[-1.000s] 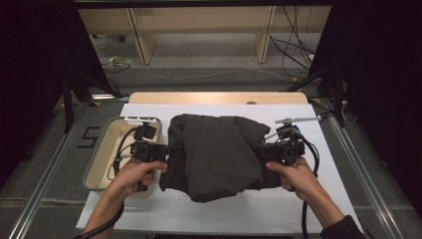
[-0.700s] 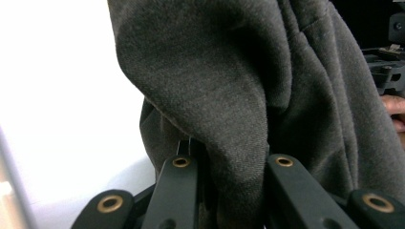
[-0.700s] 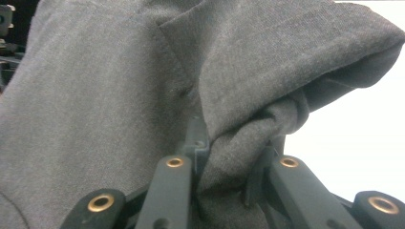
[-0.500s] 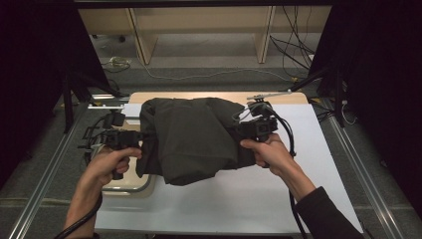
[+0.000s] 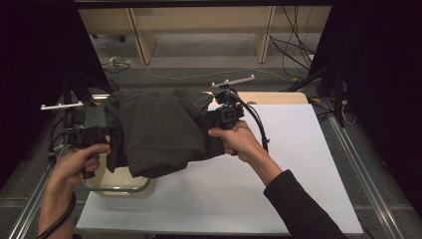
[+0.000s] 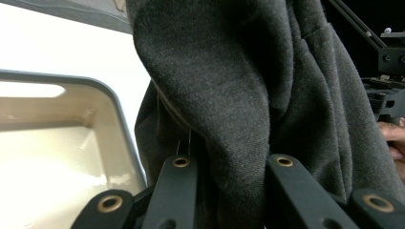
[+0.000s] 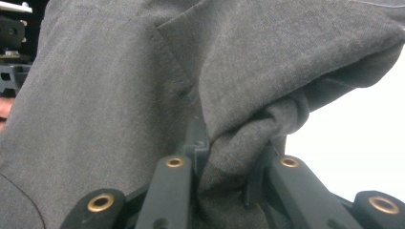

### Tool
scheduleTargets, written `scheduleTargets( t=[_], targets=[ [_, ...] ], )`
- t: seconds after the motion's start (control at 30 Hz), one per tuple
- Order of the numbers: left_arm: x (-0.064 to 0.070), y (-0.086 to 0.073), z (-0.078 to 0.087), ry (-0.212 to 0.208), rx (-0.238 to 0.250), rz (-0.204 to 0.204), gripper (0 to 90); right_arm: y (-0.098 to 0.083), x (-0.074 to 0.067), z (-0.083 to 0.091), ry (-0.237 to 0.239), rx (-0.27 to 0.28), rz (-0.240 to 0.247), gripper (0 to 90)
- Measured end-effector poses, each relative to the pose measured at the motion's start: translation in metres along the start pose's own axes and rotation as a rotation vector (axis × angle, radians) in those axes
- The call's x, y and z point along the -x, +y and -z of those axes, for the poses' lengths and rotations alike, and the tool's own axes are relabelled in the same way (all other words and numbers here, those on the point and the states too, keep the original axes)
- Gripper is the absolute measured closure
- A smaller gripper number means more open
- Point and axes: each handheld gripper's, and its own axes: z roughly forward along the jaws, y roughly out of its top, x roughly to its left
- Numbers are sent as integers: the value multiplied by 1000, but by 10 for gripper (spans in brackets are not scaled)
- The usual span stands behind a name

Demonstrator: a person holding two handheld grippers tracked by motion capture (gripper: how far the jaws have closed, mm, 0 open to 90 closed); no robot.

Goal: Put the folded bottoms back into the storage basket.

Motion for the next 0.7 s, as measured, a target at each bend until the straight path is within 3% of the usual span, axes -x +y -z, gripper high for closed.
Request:
scheduleTargets(
  t=[0.33,0.7],
  targets=[
    [-22,5,37,82,69,11,796,18,-28,-38,28,-8,16,774],
    [-55,1,65,157,117,79,796,27,-63,-80,36,-35,54,773]
  ],
)
